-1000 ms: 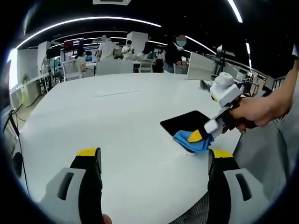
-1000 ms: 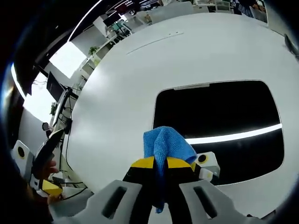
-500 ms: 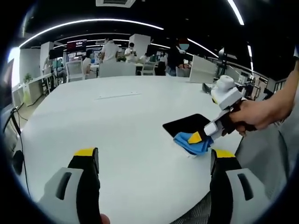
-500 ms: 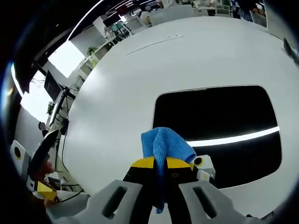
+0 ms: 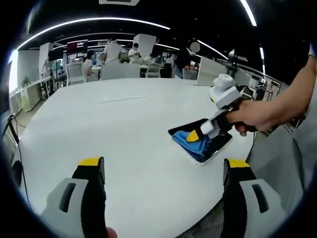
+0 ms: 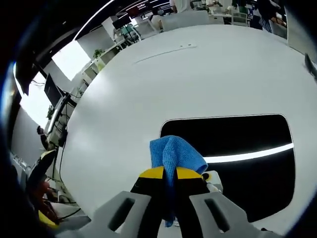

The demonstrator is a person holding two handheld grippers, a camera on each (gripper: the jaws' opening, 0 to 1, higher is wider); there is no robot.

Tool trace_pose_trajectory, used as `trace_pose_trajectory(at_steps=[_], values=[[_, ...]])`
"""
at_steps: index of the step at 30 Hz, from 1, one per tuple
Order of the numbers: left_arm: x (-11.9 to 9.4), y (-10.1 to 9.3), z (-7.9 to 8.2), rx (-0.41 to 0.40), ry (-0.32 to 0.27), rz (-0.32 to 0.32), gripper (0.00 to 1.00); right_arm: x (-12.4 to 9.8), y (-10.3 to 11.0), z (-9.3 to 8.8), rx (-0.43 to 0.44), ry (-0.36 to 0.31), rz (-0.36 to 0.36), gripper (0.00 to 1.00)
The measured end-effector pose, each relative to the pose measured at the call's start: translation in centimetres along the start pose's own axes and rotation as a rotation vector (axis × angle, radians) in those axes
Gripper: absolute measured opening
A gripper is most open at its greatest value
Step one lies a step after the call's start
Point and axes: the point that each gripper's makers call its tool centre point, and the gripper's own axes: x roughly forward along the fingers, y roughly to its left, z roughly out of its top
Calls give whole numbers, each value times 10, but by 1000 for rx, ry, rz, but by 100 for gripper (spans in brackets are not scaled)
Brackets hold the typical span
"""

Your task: Wipe the mirror surface with the cleaning cloth until all visible marks leave the cleaned area.

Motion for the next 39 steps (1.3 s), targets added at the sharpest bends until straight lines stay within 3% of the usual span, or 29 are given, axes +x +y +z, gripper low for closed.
trace_pose_trajectory(at_steps=[7, 16, 25, 39], values=[[0, -3, -9, 5, 27, -7, 99, 8, -1, 14, -34, 4, 8, 1], [-2, 0, -8, 0, 28, 2, 99, 19, -2, 32, -83, 9, 8, 1], [-2, 1, -9, -14, 27, 17, 99, 25, -4, 44, -52, 6, 21, 1], [4, 7, -1, -12, 17, 29, 99, 24, -16, 47, -80, 3, 13, 1]])
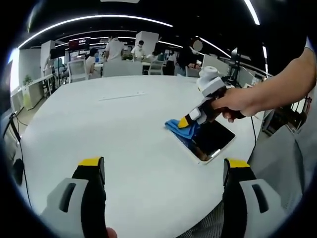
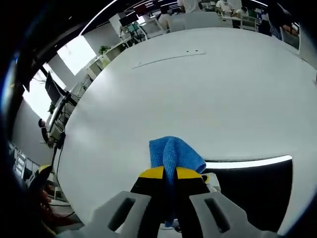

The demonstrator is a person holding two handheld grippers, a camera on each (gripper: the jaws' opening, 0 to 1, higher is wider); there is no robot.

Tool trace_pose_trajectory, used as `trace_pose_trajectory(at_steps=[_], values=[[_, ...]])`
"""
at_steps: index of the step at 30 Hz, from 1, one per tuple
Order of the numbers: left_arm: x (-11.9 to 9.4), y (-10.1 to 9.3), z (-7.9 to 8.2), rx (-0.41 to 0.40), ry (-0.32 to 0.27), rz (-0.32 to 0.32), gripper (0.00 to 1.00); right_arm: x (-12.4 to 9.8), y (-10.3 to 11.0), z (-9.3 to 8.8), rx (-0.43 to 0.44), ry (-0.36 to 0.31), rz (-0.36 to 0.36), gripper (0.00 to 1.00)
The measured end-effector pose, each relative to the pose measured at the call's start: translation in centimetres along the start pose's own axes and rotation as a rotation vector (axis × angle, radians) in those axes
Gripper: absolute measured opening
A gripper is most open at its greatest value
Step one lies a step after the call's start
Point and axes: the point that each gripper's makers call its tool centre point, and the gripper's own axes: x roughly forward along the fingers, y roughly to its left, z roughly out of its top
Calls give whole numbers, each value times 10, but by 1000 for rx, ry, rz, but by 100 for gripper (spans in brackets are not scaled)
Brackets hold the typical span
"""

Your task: Wipe the mirror surface with the cleaning cloth until all visible marks leave the cleaned area.

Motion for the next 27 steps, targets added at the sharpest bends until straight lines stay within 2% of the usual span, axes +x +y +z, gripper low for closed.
trace_pose_trajectory(at_steps=[15, 27], values=[[1, 3, 6, 0, -10, 10, 99, -10, -25, -1, 32, 3, -23, 1], [2, 3, 5, -3, -16, 13, 99, -16, -37, -3, 43, 8, -46, 1]])
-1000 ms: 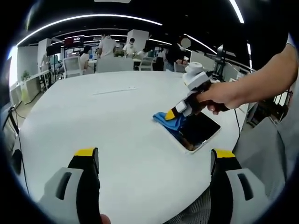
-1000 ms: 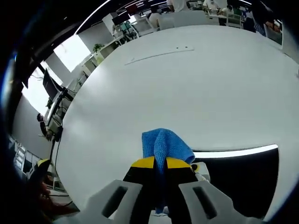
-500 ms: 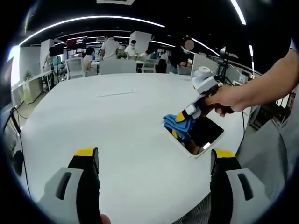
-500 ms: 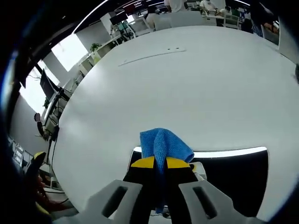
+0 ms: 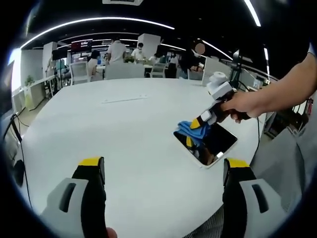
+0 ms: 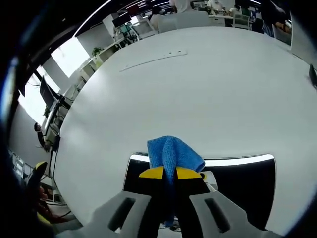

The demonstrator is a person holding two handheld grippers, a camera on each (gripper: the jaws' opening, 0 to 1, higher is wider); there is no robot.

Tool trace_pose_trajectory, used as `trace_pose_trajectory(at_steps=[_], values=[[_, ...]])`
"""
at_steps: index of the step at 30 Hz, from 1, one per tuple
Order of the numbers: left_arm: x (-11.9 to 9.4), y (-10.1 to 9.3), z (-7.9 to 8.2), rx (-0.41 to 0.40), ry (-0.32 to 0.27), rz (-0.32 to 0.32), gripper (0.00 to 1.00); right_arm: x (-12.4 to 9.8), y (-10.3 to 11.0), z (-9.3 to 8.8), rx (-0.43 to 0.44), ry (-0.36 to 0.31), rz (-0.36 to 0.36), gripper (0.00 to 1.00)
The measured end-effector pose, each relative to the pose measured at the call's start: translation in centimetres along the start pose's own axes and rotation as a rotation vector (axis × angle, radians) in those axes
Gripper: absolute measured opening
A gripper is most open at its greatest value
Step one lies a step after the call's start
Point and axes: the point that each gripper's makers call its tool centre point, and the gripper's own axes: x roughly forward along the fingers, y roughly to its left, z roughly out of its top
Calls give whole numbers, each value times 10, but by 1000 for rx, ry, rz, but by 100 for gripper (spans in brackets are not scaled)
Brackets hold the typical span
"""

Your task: Wipe the mirror surface with the cleaning cloth until all visible marks leave the cleaned area.

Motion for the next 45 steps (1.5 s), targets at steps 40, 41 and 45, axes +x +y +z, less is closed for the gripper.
trace_pose_trajectory(at_steps=[40, 41, 45], values=[[1, -1, 2, 3, -9, 12, 98, -14, -2, -24, 28, 5, -1, 1], [1, -1, 1, 1, -8, 13, 98, -15, -2, -26, 28, 4, 1, 1], [-1, -2, 1, -8, -13, 20, 98, -19, -1, -33, 32, -4, 8, 1]])
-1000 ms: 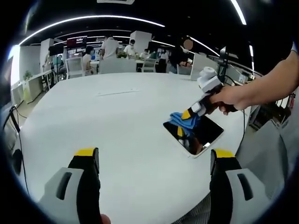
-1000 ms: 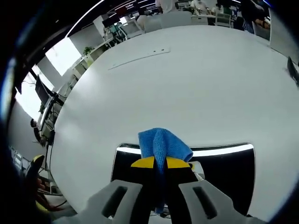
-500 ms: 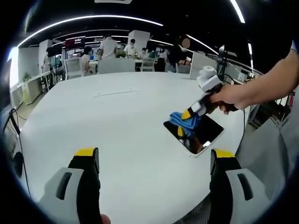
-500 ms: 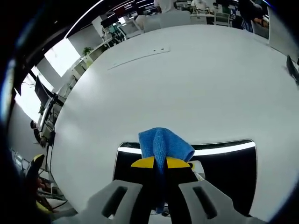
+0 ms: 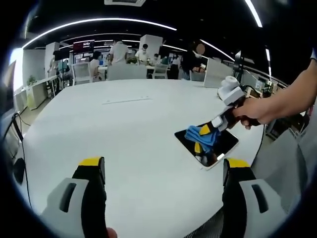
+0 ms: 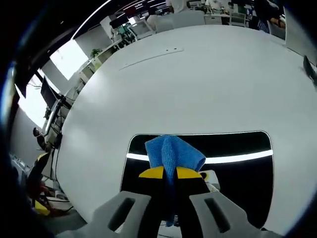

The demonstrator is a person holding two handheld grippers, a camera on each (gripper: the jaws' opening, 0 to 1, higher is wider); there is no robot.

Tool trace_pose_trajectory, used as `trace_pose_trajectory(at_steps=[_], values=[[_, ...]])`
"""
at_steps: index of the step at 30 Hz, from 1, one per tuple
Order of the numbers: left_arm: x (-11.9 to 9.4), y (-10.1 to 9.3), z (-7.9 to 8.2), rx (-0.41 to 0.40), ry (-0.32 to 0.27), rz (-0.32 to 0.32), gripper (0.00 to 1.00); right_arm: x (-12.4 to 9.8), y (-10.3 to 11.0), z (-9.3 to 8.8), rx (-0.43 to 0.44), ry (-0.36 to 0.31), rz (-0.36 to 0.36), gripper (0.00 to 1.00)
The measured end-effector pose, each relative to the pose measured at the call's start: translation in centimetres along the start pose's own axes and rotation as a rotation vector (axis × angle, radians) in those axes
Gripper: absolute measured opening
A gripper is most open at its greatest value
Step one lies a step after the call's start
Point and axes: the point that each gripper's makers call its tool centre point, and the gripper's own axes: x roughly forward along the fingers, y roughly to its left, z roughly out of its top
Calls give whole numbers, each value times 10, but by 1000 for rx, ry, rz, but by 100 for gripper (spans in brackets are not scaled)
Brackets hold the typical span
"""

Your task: Wipe the mirror surface with the cleaning cloth until all visible marks leave the cleaned area.

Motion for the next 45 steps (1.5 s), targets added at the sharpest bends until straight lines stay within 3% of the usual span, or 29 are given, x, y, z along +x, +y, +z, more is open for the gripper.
trace_pose_trajectory(at_steps=[17, 45], values=[[0, -10, 3, 19, -8, -15, 98, -15, 9, -28, 32, 3, 27, 1], [7, -10, -4, 16, 9, -13, 98, -27, 15, -50, 71, 11, 60, 1]])
